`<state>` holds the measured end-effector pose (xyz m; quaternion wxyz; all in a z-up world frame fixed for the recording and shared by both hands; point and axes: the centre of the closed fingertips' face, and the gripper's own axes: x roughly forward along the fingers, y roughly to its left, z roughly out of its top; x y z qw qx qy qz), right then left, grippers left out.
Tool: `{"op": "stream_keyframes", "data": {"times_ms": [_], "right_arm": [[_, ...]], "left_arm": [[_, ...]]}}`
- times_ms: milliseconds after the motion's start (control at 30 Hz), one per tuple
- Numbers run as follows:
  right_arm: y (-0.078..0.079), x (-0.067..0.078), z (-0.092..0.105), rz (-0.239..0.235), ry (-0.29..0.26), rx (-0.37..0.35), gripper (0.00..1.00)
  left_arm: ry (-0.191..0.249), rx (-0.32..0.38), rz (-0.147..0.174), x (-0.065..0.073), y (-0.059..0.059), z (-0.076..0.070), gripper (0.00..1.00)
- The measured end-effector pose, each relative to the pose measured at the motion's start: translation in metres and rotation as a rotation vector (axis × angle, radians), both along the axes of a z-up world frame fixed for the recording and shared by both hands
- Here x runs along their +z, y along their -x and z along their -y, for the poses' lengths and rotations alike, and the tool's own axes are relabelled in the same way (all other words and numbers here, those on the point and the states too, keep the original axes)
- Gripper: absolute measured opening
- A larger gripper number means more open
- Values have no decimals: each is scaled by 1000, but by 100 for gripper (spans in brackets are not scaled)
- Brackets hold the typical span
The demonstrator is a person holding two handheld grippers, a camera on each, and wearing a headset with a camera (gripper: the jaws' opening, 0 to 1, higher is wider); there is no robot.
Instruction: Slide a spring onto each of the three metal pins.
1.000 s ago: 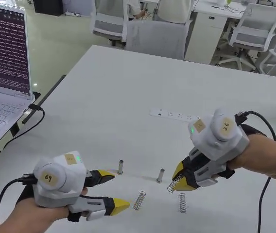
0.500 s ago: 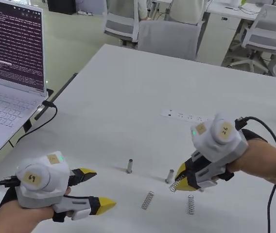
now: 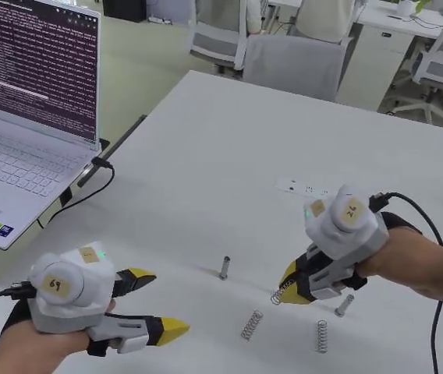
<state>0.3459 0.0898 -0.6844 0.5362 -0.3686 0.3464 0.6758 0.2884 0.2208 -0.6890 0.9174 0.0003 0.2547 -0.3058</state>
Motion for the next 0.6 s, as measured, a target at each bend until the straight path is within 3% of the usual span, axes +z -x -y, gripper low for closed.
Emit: {"op": "stream_keyframes", "data": {"times_ms": [600], "right_arm": [[-29,-10,-40,44,10,27,8]], "left_arm": [[13,40,0,1,7,-12,54]]}}
